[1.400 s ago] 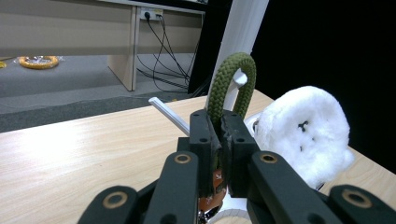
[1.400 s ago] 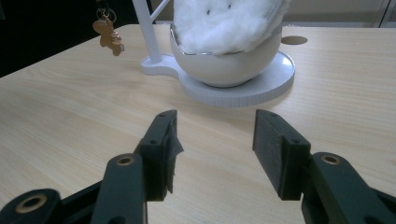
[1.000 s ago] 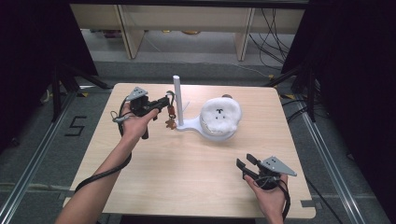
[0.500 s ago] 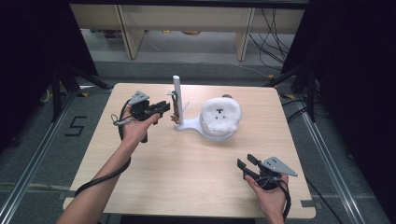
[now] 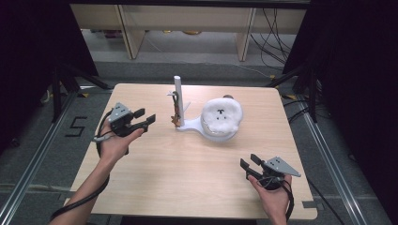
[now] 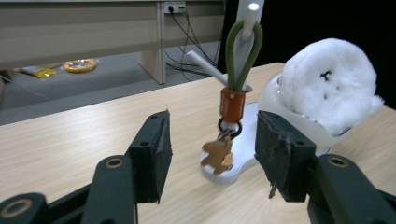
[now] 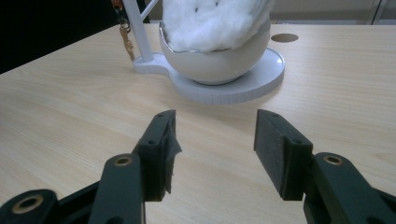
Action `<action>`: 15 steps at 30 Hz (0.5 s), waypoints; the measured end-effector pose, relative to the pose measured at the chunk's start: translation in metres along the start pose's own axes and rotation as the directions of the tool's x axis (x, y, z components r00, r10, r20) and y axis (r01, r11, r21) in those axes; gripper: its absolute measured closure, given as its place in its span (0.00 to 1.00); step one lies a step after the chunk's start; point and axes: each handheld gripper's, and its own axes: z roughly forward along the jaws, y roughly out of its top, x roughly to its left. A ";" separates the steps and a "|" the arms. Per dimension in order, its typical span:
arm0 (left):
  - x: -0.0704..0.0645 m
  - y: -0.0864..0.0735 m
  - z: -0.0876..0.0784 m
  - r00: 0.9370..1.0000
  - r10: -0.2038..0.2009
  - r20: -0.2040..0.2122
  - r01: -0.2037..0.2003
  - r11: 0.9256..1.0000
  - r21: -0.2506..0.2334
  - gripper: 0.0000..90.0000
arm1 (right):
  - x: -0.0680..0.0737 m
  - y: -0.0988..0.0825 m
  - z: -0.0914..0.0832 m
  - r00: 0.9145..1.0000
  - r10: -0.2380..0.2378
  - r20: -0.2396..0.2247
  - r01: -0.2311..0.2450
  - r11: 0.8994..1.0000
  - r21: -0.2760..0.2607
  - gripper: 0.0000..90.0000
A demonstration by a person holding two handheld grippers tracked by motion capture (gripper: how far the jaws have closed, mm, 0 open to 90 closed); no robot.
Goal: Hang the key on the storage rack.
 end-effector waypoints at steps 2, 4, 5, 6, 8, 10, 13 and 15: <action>0.002 -0.004 -0.009 1.000 0.010 -0.014 -0.010 1.000 -0.003 0.50 | -0.002 0.000 0.000 1.000 -0.015 0.006 0.015 1.000 0.000 0.55; 0.004 -0.011 -0.021 0.999 0.023 -0.033 -0.024 1.000 -0.008 0.50 | -0.001 -0.001 -0.001 1.000 0.010 0.009 -0.010 1.000 0.013 0.55; 0.005 -0.015 -0.027 0.999 0.028 -0.036 -0.028 1.000 -0.012 0.50 | -0.004 -0.001 0.000 1.000 -0.015 -0.004 0.015 1.000 0.004 0.55; 0.005 -0.022 -0.033 0.999 0.028 -0.040 -0.028 1.000 -0.013 0.49 | -0.003 -0.001 -0.001 1.000 -0.008 0.008 0.008 1.000 0.010 0.55; 0.005 -0.034 -0.043 0.998 0.044 -0.046 -0.044 0.999 -0.009 0.49 | -0.001 -0.002 -0.001 1.000 0.025 0.015 -0.025 0.999 0.020 0.55; 0.005 -0.047 -0.053 0.997 0.046 -0.057 -0.046 0.999 -0.013 0.49 | -0.005 -0.003 0.001 0.999 -0.032 0.014 0.032 0.999 -0.002 0.55; 0.005 -0.070 -0.066 0.997 0.027 -0.075 -0.029 0.999 -0.023 0.49 | -0.005 -0.005 0.002 1.000 -0.018 0.017 0.018 1.000 0.006 0.55; 0.005 -0.081 -0.073 0.995 0.020 -0.098 -0.022 1.000 -0.021 0.49 | -0.005 -0.005 0.002 1.000 -0.008 0.014 0.007 1.000 0.013 0.55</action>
